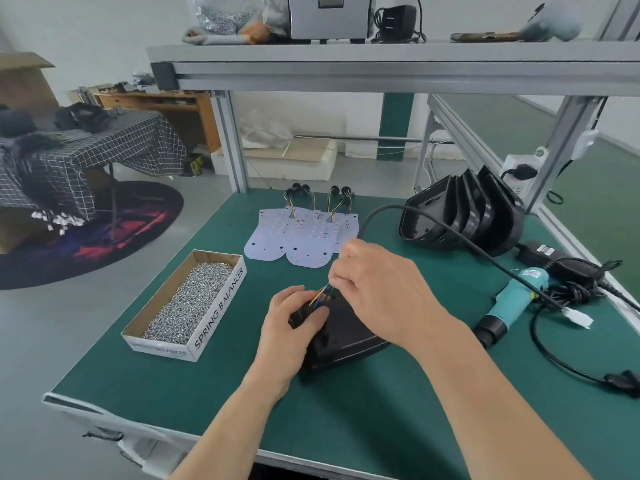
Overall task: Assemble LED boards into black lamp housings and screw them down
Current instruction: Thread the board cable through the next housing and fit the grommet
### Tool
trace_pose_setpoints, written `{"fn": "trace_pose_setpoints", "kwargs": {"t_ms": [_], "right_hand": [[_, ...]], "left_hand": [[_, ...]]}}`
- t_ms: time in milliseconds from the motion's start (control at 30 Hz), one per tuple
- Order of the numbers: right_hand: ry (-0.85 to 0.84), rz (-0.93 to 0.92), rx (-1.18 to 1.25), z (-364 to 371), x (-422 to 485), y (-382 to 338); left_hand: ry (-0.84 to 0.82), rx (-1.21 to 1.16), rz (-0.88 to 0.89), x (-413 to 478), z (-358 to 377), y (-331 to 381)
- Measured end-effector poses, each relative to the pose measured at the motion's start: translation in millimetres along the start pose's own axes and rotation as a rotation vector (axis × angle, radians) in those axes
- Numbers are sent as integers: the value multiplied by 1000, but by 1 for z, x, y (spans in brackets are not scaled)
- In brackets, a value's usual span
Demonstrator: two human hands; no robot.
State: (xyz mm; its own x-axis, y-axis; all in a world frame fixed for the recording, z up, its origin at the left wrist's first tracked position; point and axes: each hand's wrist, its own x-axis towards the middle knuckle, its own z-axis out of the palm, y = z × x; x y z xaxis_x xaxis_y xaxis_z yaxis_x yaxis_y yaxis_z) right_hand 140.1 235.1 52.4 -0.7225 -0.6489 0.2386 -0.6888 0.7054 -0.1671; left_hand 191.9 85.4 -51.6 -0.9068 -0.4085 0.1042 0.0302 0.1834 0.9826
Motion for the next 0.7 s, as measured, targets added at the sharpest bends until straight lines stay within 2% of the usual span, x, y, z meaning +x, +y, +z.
{"fn": "trace_pose_setpoints", "kwargs": {"t_ms": [100,200,300,367,467,533,633,700], "right_hand": [[48,-71,-208,-5,1,0],[37,-129,-284,-7,-1,-15],[-12,-37,-178,-6,-1,-19],[-38,51,-95,-10,2,-14],[-12,59,56,-18,6,-6],[42,29,229,-24,8,4],[119,35,490,-30,8,25],[119,104,717,-30,7,36]], "left_hand": [[31,14,19,2,6,5],[36,187,135,5,13,22],[55,358,266,7,17,43],[112,377,328,8,16,55],[106,359,359,13,8,68],[3,225,262,17,-2,75],[-262,-243,88,20,-20,78],[-355,-388,89,27,-29,73]]}}
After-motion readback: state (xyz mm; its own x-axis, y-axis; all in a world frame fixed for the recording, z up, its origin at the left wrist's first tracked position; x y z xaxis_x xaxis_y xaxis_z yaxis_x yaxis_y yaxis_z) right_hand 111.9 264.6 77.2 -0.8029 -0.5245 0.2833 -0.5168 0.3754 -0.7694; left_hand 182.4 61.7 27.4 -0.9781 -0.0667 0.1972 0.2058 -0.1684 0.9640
